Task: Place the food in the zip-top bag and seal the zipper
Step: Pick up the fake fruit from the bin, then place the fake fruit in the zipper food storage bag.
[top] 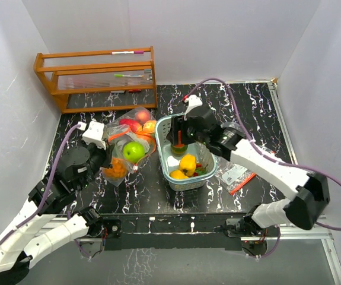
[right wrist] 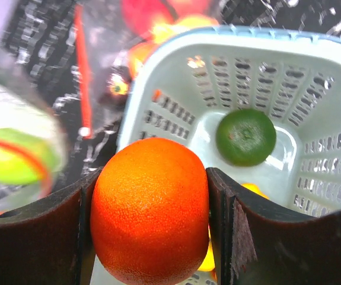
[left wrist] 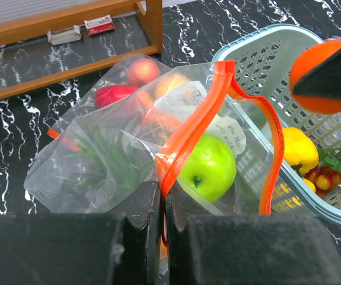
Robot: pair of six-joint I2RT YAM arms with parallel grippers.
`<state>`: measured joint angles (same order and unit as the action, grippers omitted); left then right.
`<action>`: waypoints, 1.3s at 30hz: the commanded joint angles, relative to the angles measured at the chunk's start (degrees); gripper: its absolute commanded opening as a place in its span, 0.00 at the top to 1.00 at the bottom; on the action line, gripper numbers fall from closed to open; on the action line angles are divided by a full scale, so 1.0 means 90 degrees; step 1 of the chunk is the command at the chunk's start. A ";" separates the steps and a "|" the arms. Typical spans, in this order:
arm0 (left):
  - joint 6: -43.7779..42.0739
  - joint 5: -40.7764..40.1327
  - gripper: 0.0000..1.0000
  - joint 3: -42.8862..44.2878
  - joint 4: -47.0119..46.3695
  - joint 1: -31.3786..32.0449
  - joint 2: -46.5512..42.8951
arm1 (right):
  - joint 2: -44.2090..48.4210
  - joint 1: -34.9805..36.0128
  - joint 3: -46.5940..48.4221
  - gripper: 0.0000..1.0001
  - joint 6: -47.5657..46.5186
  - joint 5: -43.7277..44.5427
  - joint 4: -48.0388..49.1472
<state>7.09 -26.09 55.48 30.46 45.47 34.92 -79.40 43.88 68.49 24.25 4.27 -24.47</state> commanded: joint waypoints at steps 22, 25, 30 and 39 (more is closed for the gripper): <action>0.0815 0.1266 1.00 0.0066 -0.0552 -0.0027 0.0616 | 0.0204 0.1384 0.0298 0.77 -0.0031 -0.1786 0.2253; 0.0911 0.1438 1.00 0.0084 -0.0575 -0.0024 0.0602 | 0.0097 0.1399 0.0250 0.76 0.0070 -0.0948 0.2173; 0.1195 0.1886 1.00 0.0095 -0.0690 -0.0023 0.0598 | -0.0267 0.1501 0.0153 0.71 0.0263 0.0749 0.2611; 0.1321 0.2007 1.00 -0.0053 -0.0822 -0.0023 0.0525 | -0.1187 0.2073 0.0817 0.37 0.0200 0.1291 0.2529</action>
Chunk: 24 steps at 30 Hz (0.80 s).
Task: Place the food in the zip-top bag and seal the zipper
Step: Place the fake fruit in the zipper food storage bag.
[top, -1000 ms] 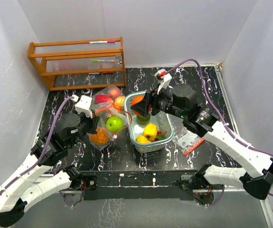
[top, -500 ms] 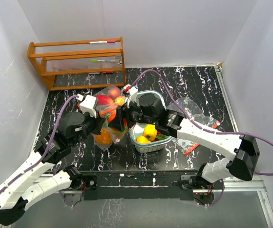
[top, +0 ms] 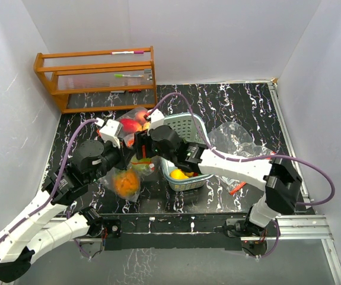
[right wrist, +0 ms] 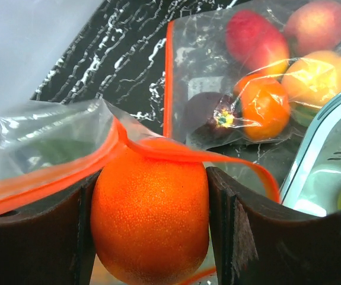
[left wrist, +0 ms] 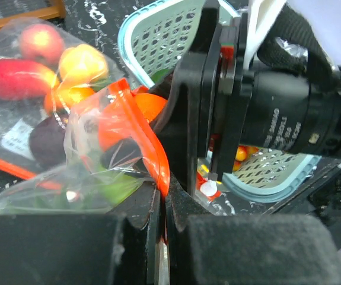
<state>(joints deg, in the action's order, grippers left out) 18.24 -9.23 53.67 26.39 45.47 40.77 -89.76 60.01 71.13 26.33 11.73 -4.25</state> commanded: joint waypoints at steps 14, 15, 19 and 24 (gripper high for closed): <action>0.0078 -0.0433 1.00 0.0045 -0.0483 -0.0023 -0.0317 | 0.1880 0.0398 -0.0504 0.02 0.0244 0.0304 0.0010; 0.0087 -0.0444 1.00 0.0072 -0.0506 -0.0025 -0.0326 | 0.2023 0.0401 -0.0568 0.02 0.0265 0.0297 0.0002; 0.0193 -0.0424 1.00 0.0080 -0.0709 -0.0023 -0.0351 | 0.2546 0.0396 -0.0944 0.02 0.0374 0.0368 0.0187; 0.0351 -0.0261 1.00 -0.0081 -0.0901 -0.0025 -0.0249 | 0.2657 0.0400 -0.1075 0.02 0.0533 0.0506 -0.0416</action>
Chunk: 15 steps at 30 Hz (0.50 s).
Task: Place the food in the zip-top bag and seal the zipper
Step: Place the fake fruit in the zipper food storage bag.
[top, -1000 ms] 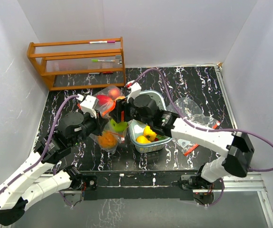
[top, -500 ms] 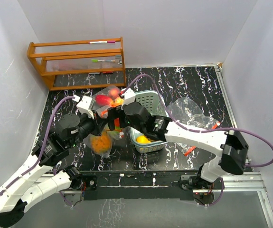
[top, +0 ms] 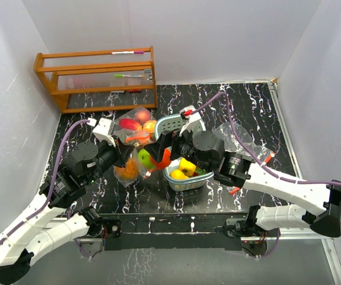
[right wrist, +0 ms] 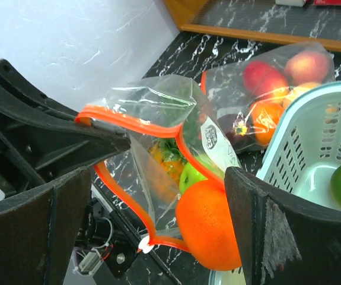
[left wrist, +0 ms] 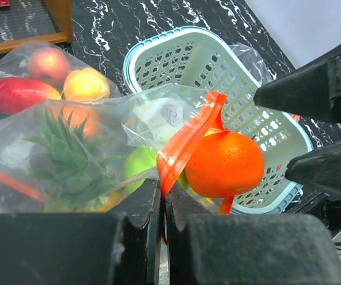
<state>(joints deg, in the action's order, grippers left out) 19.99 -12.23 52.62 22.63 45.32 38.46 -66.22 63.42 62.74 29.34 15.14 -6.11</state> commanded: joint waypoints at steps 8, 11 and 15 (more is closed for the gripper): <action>0.0279 0.0240 1.00 -0.0157 -0.0668 -0.0006 0.0138 | 0.1059 0.0014 -0.1214 0.02 0.1095 0.0823 -0.0956; 0.0279 0.0248 1.00 -0.0199 -0.0696 -0.0007 0.0176 | 0.1664 0.0014 -0.1622 0.02 0.1176 0.0799 -0.0749; 0.0331 0.0336 1.00 -0.0245 -0.0801 -0.0007 0.0237 | 0.1819 0.0014 -0.1719 0.01 0.1171 0.0758 -0.0725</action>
<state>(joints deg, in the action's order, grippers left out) 22.15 -10.72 50.57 19.57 45.32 40.49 -51.33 63.40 46.87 38.46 20.56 -16.40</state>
